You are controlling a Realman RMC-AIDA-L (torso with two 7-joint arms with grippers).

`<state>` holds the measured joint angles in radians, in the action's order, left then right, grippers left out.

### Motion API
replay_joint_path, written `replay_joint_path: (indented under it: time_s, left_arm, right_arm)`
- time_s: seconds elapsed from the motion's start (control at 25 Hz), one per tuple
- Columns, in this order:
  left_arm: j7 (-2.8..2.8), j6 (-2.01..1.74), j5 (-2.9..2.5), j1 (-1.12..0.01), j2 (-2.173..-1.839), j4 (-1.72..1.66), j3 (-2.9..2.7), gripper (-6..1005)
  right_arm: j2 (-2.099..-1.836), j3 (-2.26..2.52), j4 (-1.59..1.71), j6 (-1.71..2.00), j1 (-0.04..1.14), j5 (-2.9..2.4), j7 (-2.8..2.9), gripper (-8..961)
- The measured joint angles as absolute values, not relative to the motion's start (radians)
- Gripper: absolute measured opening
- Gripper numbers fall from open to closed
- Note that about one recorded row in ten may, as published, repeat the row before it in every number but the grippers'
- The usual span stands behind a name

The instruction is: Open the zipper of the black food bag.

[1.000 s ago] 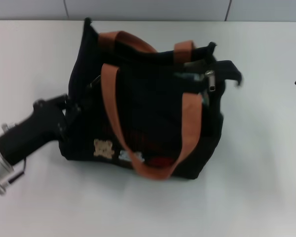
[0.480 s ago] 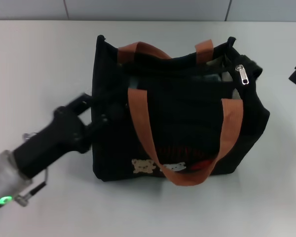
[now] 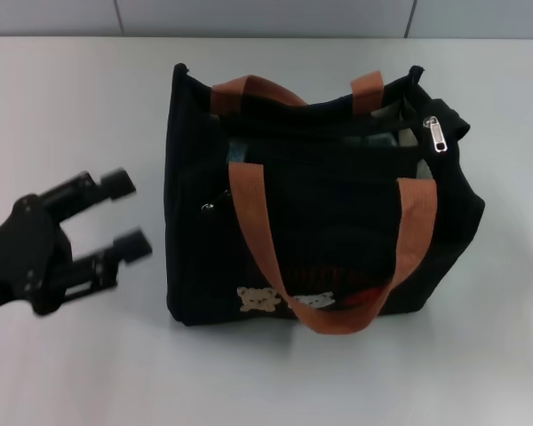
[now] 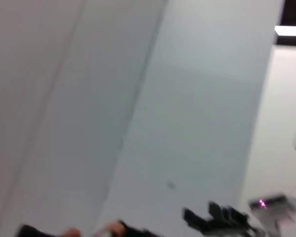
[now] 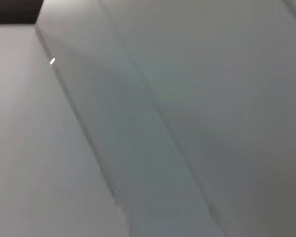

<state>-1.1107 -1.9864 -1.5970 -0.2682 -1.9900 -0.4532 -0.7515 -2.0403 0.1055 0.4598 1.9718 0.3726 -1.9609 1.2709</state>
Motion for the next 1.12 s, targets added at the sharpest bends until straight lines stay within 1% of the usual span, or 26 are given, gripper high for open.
replay_joint_path:
  time_s: [0.04,0.08,0.16,0.24,0.28,0.36,0.44,0.48,1.12]
  left_arm:
    - [-1.125,-1.99,-1.613,-0.27,-1.984,-0.479,-0.773,757]
    - [-1.145,-1.994,-1.63,-0.272,-1.977,-0.511,-0.803,761]
    - [-1.145,-1.994,-1.63,-0.272,-1.977,-0.511,-0.803,769]
    - [-1.145,-1.994,-1.63,-0.272,-1.977,-0.511,-0.803,778]
    - [-1.202,-1.998,-1.659,-0.273,-1.967,-0.627,-0.912,782]
    - [-1.208,-2.0,-1.659,-0.275,-1.969,-0.649,-0.929,782]
    - [-1.214,-2.0,-1.659,-0.278,-1.971,-0.651,-0.928,782]
    - [-1.219,-2.001,-1.659,-0.28,-1.972,-0.651,-0.928,782]
    - [-1.243,-2.003,-1.653,-0.281,-1.976,-0.649,-0.925,782]
  right_arm:
    - [-2.049,0.144,0.505,1.986,0.374,-1.98,1.271,649]
    - [-2.051,0.196,0.535,2.005,0.376,-2.002,1.271,654]
    - [-2.049,0.314,0.578,2.061,0.377,-2.04,1.26,664]
    - [-2.041,0.452,0.601,2.132,0.378,-2.065,1.232,674]
    - [-2.039,0.542,0.609,2.165,0.38,-2.075,1.21,708]
    - [-2.041,0.568,0.611,2.167,0.381,-2.076,1.207,776]
    - [-2.049,0.581,0.612,2.157,0.387,-2.077,1.205,844]
    - [-2.053,0.581,0.612,2.152,0.394,-2.077,1.205,844]
    - [-2.054,0.584,0.607,2.151,0.428,-2.076,1.215,843]
